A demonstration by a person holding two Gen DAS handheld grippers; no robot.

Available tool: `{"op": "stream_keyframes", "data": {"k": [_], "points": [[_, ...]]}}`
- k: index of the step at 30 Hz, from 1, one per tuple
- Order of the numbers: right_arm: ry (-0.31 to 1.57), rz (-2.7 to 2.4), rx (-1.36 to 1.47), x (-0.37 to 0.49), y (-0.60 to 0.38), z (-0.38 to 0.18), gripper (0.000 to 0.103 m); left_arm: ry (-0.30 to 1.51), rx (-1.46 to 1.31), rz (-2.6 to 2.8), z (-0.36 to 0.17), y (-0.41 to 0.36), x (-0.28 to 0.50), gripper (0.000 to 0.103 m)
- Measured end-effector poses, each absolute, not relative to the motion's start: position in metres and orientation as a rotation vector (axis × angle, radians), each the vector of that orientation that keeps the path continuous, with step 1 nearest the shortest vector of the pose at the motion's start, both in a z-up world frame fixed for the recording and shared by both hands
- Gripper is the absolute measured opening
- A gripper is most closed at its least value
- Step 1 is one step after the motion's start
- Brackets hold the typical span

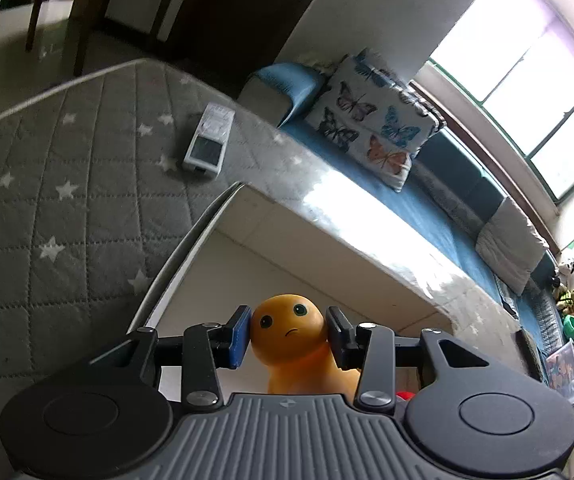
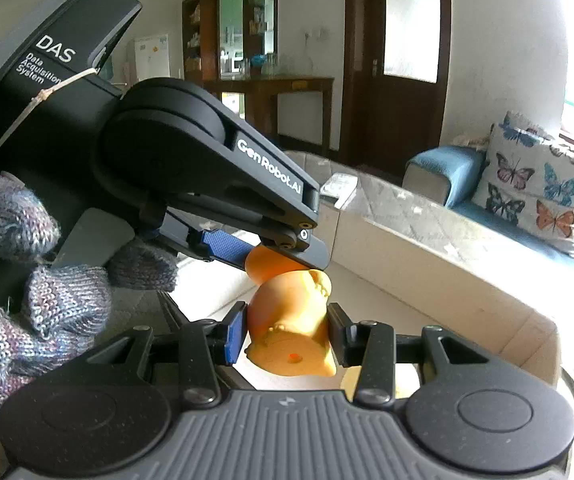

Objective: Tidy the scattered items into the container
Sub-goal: 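Lift the orange duck with the right tool into the box and release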

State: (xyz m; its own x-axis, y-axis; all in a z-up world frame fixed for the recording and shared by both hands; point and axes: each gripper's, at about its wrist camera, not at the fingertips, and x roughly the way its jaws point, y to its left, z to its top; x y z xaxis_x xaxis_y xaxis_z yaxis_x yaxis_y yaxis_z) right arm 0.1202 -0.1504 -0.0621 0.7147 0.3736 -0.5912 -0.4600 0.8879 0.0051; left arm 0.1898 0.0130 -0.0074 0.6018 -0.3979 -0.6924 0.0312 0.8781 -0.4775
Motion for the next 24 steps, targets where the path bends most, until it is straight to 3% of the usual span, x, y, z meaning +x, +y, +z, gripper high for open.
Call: {"op": "stream_keyframes", "data": {"k": [24], "points": [[0.743, 0.449, -0.126, 0.133, -0.15, -0.085, 0.043, 1.014, -0.448, -0.249, -0.042, 0.006, 0.211, 0.044]]}}
